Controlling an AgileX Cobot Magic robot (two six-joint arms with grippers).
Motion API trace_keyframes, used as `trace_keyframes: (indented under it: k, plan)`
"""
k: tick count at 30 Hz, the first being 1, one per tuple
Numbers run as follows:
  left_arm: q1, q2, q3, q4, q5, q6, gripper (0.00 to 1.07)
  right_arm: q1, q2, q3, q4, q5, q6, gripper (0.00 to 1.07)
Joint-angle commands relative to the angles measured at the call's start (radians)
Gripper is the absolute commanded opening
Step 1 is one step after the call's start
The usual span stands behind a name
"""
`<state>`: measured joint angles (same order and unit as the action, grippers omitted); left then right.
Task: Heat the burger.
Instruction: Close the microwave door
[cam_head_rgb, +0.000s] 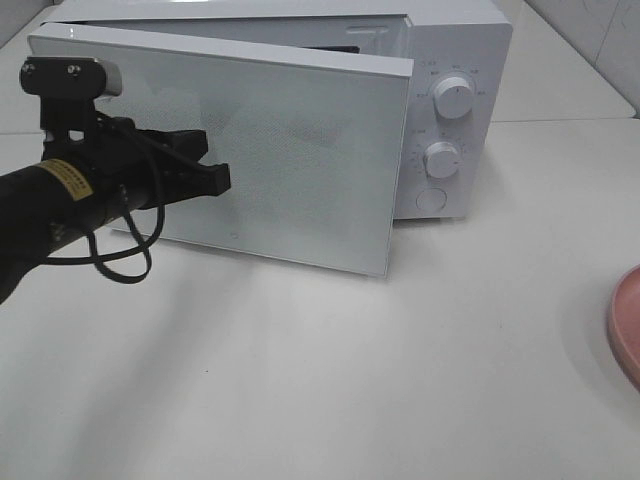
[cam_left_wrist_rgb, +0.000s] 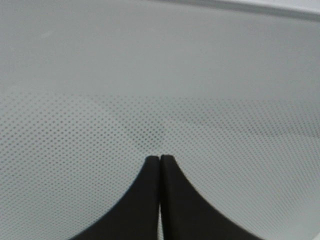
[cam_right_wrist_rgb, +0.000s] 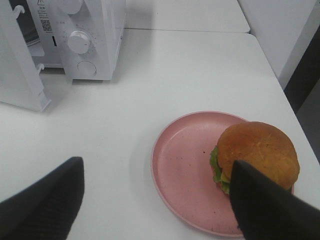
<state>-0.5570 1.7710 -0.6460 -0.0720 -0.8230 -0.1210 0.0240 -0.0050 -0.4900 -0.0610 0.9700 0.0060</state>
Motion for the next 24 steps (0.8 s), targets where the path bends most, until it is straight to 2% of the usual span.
trace_keyframes:
  k: [1, 5, 12, 16, 18, 24]
  plan:
    - [-0.038, 0.049, -0.084, -0.063, 0.003, 0.015, 0.00, -0.001, -0.028, 0.001, -0.003, -0.008, 0.002, 0.76]
    - [-0.055, 0.081, -0.134, -0.064, 0.017, 0.015, 0.00, -0.001, -0.028, 0.001, -0.003, -0.008, 0.002, 0.76]
    - [-0.083, 0.159, -0.276, -0.086, 0.078, 0.014, 0.00, -0.001, -0.028, 0.001, -0.003, -0.008, 0.002, 0.76]
    - [-0.088, 0.180, -0.314, -0.100, 0.094, 0.014, 0.00, -0.001, -0.028, 0.001, -0.003, -0.008, 0.002, 0.76]
    - [-0.094, 0.208, -0.372, -0.121, 0.135, 0.031, 0.00, -0.001, -0.028, 0.001, -0.003, -0.008, 0.002, 0.76]
    - [-0.103, 0.227, -0.411, -0.154, 0.135, 0.066, 0.00, -0.001, -0.028, 0.001, -0.003, -0.008, 0.002, 0.76]
